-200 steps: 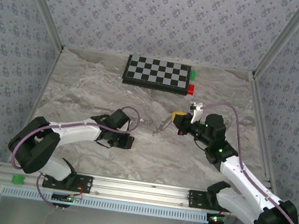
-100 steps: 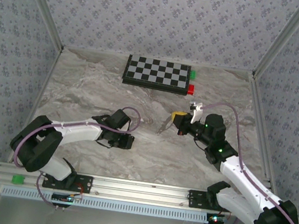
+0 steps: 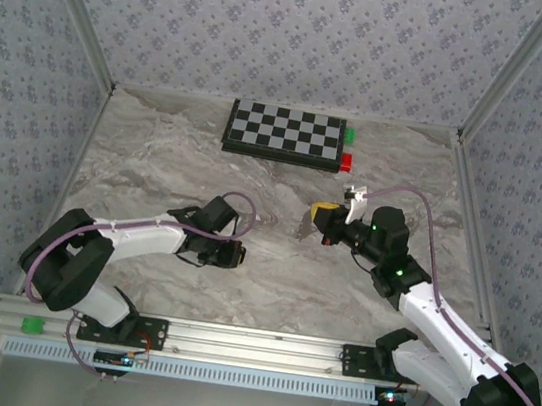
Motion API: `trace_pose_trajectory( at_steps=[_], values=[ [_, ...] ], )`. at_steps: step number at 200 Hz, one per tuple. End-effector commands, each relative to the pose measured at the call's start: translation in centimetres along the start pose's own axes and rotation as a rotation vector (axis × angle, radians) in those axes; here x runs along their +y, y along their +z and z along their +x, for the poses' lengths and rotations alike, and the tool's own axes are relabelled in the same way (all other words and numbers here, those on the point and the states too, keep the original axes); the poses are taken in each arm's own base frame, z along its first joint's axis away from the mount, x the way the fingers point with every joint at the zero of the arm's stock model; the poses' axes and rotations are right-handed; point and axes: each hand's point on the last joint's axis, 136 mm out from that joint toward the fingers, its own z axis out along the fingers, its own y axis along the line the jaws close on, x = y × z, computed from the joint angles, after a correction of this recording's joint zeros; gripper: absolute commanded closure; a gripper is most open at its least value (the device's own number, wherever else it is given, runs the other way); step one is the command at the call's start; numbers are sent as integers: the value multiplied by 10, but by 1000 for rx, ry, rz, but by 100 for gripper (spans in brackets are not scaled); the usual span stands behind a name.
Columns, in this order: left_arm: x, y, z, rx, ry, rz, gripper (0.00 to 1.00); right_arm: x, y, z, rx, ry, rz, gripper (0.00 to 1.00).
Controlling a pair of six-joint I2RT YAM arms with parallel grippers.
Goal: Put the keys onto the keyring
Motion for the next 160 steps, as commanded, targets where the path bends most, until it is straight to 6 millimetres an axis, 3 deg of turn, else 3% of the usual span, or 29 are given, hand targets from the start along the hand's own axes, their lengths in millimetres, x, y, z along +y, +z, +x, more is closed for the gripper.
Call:
trace_pose_trajectory(
  at_steps=[1, 76, 160],
  values=[
    [-3, -7, -4, -10, -8, 5, 100, 5, 0, -4, -25, -15, -21, 100],
    [-5, -24, -6, -48, 21, 4, 100, 6, 1, -4, -26, -14, -23, 100],
    [9, -5, 8, 16, 31, -31, 100, 5, 1, -3, -22, -13, -21, 100]
  ],
)
